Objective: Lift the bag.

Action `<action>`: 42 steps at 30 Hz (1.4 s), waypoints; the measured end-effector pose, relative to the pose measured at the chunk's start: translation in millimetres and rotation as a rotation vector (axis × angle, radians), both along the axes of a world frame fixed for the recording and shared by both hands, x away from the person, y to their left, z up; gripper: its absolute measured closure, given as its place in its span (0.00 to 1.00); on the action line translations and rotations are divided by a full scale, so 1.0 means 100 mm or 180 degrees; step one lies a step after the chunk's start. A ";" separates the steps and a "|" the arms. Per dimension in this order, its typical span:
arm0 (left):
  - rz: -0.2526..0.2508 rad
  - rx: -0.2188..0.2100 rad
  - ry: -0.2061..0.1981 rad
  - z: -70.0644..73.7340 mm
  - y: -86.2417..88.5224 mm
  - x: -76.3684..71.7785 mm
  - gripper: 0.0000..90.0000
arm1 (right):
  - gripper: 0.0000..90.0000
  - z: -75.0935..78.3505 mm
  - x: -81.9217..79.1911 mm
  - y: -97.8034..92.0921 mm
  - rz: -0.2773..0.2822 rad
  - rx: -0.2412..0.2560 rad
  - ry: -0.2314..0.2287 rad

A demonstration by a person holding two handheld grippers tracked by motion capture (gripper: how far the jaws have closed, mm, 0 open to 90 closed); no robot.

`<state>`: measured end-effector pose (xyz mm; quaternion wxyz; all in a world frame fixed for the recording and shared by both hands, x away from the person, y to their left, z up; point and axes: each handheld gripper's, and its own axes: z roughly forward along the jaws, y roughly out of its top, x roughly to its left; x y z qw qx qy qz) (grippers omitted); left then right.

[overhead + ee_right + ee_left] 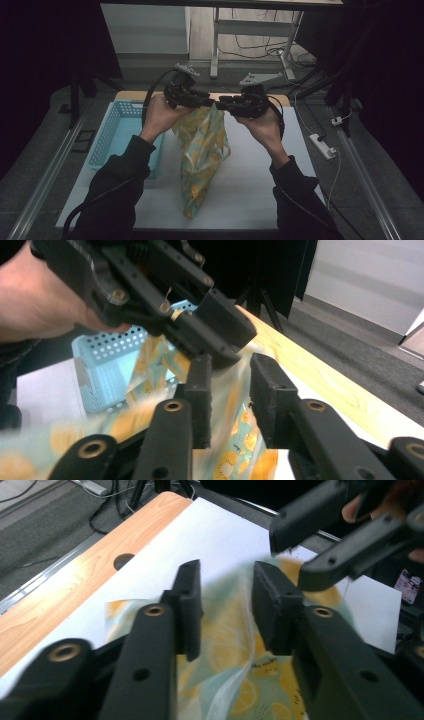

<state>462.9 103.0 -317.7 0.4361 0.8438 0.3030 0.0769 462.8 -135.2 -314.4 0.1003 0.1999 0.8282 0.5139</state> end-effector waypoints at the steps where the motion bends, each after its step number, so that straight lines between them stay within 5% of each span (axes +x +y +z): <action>1: -0.0004 -0.0009 -0.0012 -0.01 0.01 -0.01 0.64 | 0.73 0.00 0.00 -0.01 -0.0002 0.0019 0.0013; 11: 0.0013 -0.0016 -0.0066 -0.09 0.09 -0.15 0.36 | 0.61 -0.02 -0.07 -0.09 -0.0026 0.0026 0.0018; 16: -0.0012 0.0062 -0.0051 -0.13 0.09 -0.22 0.29 | 0.57 -0.05 -0.08 -0.11 -0.0039 -0.0016 0.0019; 26: -0.0006 -0.0042 -0.0007 -0.20 0.15 -0.38 0.17 | 0.48 -0.10 -0.16 -0.17 -0.0044 -0.0039 0.0025; 34: 0.0014 -0.0029 0.0073 -0.41 0.21 -0.51 0.07 | 0.36 -0.25 -0.22 -0.22 -0.0068 -0.0155 0.0055; 42: 0.0038 -0.0156 0.0130 -0.66 0.28 -0.64 0.00 | 0.21 -0.44 -0.28 -0.22 -0.0071 -0.0229 0.0130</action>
